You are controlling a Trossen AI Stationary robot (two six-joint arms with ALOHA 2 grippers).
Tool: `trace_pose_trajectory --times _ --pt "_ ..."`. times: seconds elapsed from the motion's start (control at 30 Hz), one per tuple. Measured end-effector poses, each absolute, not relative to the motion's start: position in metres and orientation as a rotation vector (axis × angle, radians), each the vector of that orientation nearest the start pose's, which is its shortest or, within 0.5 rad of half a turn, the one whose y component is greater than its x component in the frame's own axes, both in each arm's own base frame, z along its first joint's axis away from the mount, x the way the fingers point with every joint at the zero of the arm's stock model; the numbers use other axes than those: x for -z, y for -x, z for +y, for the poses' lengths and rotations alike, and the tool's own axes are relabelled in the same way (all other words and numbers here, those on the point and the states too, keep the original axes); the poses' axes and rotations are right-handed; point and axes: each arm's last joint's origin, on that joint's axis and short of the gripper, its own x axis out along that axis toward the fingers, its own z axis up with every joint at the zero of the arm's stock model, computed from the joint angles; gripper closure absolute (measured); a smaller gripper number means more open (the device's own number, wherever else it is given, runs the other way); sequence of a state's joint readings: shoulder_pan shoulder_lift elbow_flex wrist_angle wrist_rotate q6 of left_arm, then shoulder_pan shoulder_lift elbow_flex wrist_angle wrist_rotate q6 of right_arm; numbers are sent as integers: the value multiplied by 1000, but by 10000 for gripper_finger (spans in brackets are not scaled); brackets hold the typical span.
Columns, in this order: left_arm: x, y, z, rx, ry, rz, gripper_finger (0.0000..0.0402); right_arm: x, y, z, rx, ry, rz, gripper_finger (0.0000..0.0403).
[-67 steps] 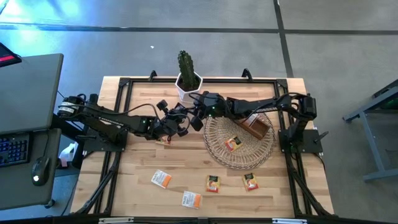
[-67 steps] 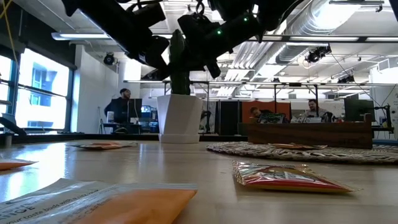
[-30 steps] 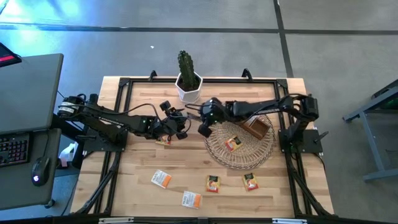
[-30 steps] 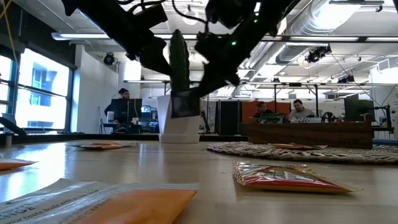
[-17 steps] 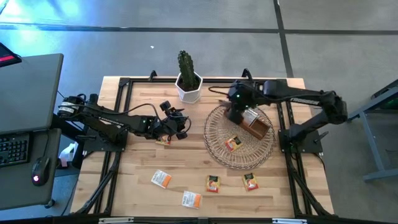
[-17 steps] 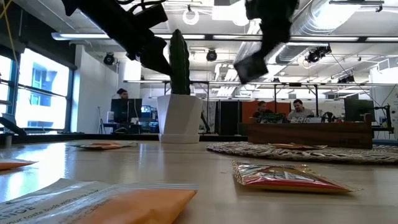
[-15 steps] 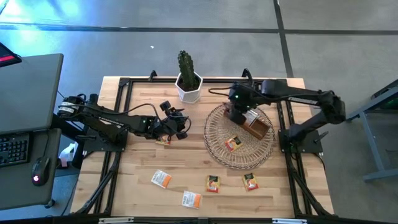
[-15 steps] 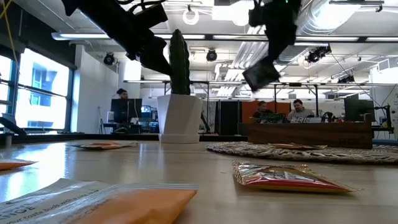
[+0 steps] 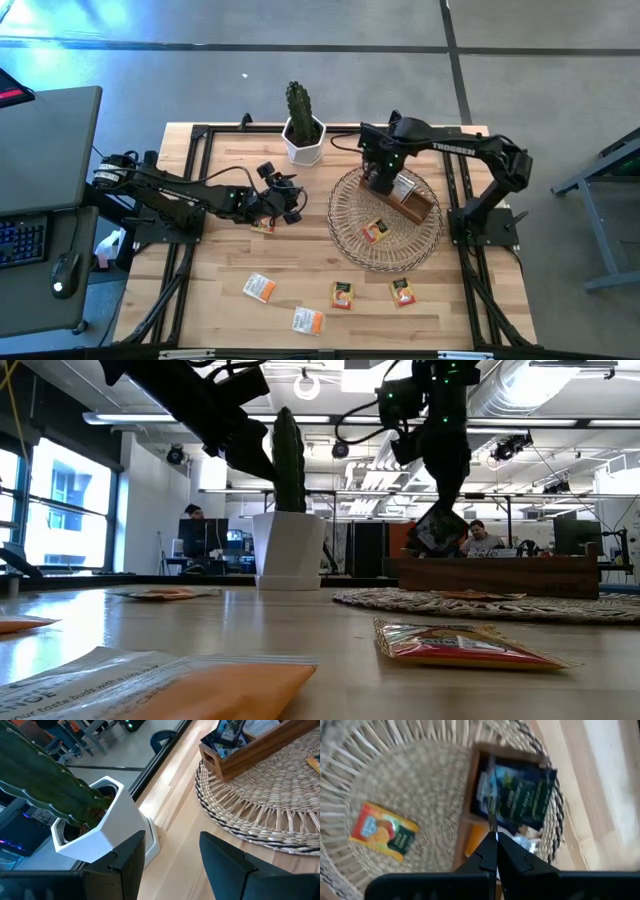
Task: Pick & Place Tea
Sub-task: Put the purple tea bag into the left section of the wooden organizer
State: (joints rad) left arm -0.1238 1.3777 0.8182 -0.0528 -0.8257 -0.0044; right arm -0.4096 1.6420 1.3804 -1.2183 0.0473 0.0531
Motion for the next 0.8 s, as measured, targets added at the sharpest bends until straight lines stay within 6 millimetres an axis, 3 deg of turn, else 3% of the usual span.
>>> trace_pose_trajectory --times 0.63,0.8 --pt "-233 -281 -13 -680 -309 564 218 -255 -268 -129 356 -306 1504 401" --pt "-233 -281 -13 -680 -308 563 218 -254 -268 -129 375 -284 1505 376"
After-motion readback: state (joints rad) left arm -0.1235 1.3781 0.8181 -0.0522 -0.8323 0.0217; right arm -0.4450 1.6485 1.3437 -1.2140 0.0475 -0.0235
